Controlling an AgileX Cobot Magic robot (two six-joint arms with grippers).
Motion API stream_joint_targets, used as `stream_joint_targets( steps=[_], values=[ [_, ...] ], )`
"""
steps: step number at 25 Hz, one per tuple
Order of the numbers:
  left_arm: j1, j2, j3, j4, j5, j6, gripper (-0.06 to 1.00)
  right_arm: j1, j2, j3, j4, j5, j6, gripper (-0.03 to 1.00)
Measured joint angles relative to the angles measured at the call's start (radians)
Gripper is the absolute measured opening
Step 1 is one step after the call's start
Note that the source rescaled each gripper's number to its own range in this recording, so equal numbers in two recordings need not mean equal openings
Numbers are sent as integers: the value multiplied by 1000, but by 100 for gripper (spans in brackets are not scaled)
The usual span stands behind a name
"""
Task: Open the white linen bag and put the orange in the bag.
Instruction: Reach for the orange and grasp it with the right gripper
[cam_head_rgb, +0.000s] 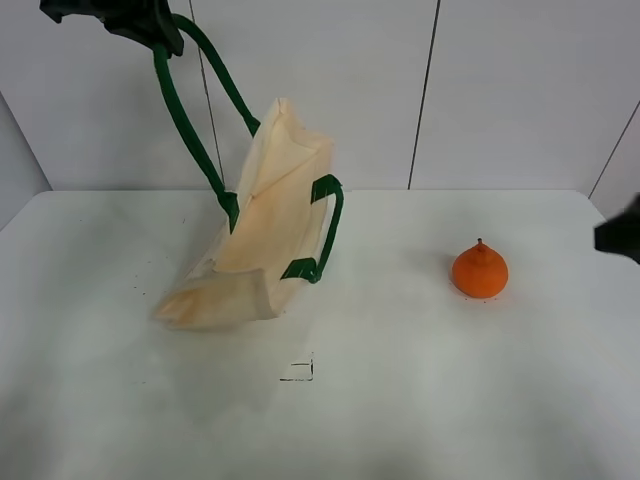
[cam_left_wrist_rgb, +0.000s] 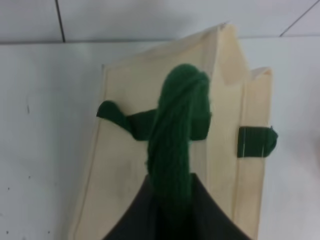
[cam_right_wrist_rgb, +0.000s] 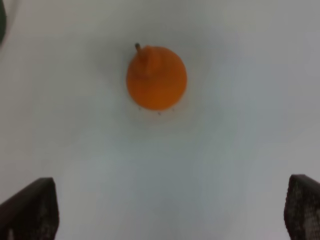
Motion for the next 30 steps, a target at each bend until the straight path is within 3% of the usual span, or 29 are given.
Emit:
stream_joint_targets(
  steps=[5, 12, 22, 24, 26, 28, 30],
  values=[
    [0, 0, 53, -2, 0, 10, 0, 0, 441, -280, 56, -8, -54, 100],
    [0, -1, 54, -6, 0, 11, 0, 0, 914, -576, 64, 95, -60, 100],
    [0, -1, 54, -36, 0, 12, 0, 0, 1252, -688, 108, 43, -60, 100],
    [0, -1, 54, -36, 0, 12, 0, 0, 1265, -688, 110, 43, -60, 88],
    [0, -1, 54, -37, 0, 12, 0, 0, 1265, -690, 110, 43, -60, 62],
    [0, -1, 54, -39, 0, 12, 0, 0, 1265, -694, 113, 52, -60, 24],
    [0, -1, 54, -43, 0, 12, 0, 0, 1254, -696, 118, 62, -60, 0]
  ],
)
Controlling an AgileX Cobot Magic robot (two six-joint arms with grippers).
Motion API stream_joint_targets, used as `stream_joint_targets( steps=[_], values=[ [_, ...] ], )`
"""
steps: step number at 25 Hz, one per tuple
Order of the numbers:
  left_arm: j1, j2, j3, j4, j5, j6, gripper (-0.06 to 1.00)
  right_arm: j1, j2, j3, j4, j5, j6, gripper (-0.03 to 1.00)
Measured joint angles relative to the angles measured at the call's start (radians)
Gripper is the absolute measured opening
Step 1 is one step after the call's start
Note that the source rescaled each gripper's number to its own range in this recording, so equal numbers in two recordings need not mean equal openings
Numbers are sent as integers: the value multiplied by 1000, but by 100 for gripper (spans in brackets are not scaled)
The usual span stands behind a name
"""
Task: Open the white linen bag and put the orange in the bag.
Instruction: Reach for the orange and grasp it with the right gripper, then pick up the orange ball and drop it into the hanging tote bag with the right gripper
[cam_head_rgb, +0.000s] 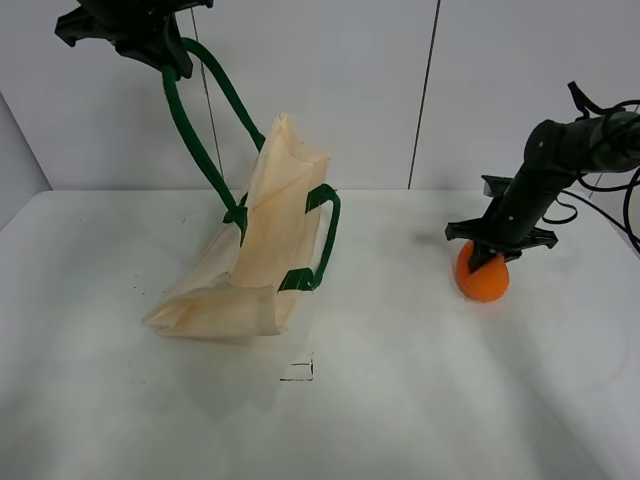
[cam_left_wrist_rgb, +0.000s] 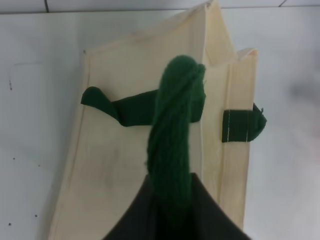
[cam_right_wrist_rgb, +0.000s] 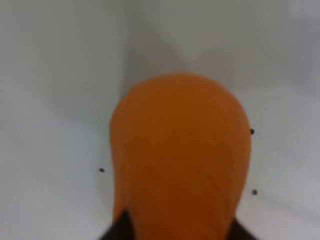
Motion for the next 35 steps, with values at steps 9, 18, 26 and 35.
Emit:
stream_joint_targets(
  steps=[9, 18, 26, 35],
  values=[
    [0, 0, 0, -3, 0, 8, 0, 0, -170, -145, 108, 184, -10, 1],
    [0, 0, 0, -4, 0, 8, 0, 157, -242, -307, 361, 198, -32, 1],
    [0, 0, 0, -4, 0, 8, 0, 413, -103, -307, 401, 17, -34, 1],
    [0, 0, 0, -4, 0, 8, 0, 445, 45, -307, 570, -123, -182, 30]
  ],
)
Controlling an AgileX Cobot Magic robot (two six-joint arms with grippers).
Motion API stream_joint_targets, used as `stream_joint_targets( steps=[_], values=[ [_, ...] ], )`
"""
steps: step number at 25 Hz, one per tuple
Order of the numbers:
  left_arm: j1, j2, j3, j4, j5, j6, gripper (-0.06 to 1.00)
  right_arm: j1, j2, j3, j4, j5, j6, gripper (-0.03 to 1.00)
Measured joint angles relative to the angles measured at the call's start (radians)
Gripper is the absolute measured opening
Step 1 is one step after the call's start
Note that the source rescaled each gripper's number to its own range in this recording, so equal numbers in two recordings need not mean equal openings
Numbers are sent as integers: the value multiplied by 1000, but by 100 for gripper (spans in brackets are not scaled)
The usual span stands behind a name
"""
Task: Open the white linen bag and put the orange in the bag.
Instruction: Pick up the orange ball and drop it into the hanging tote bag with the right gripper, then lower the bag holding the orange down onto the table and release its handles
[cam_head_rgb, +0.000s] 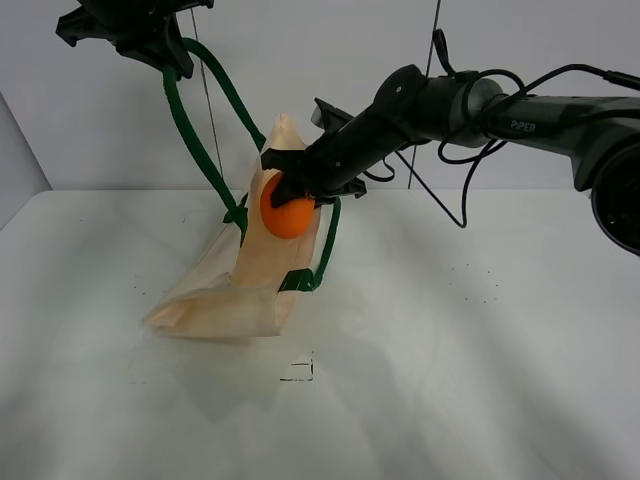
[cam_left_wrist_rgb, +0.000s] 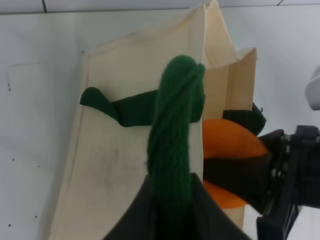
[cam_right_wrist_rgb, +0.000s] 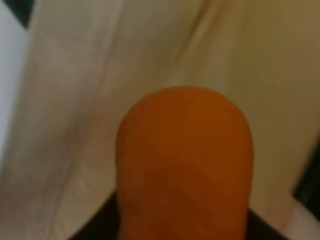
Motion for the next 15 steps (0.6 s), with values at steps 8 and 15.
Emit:
stream_joint_targets(
  steps=[8, 15],
  values=[
    [0, 0, 0, 0, 0, 0, 0, 0, 8, -26, -23, 16, -52, 96],
    [0, 0, 0, -3, 0, 0, 0, 0, 8, -217, -535, 312, 265, 100]
  ],
)
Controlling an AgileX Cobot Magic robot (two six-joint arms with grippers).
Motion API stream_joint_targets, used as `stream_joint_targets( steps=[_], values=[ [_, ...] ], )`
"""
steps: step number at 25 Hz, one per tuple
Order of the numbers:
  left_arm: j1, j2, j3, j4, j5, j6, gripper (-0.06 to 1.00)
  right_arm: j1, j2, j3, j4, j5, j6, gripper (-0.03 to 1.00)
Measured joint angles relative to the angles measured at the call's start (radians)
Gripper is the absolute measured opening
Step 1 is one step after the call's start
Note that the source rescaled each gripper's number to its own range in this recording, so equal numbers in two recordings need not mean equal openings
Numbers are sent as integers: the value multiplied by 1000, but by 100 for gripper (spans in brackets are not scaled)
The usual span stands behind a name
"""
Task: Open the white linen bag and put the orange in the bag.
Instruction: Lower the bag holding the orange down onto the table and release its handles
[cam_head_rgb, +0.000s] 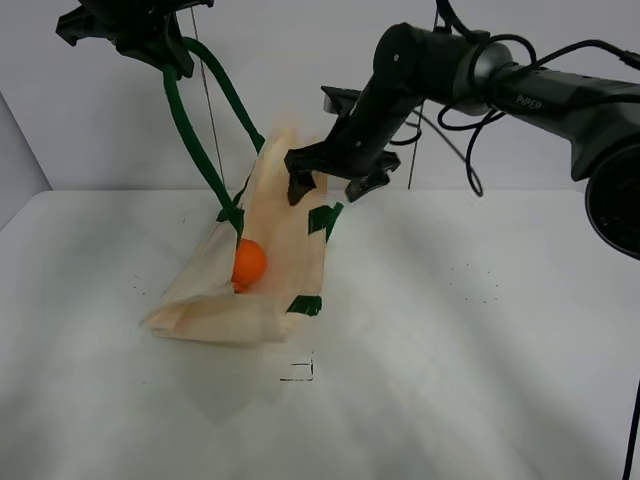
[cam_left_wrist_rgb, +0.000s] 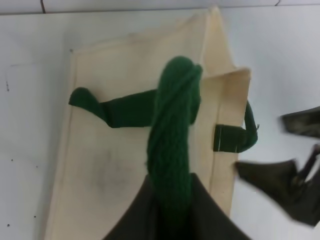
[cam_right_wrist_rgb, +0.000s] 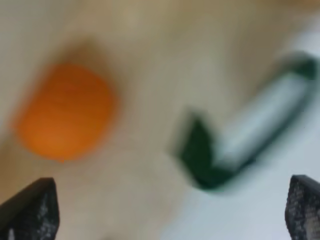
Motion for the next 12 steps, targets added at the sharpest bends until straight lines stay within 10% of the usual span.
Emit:
stream_joint_targets(
  steps=[3, 12],
  values=[
    [0, 0, 0, 0, 0, 0, 0, -7, -1, -26, -162, 94, 57, 100],
    [0, 0, 0, 0, 0, 0, 0, -206, 10, -28, -204, 160, 63, 100]
  ],
)
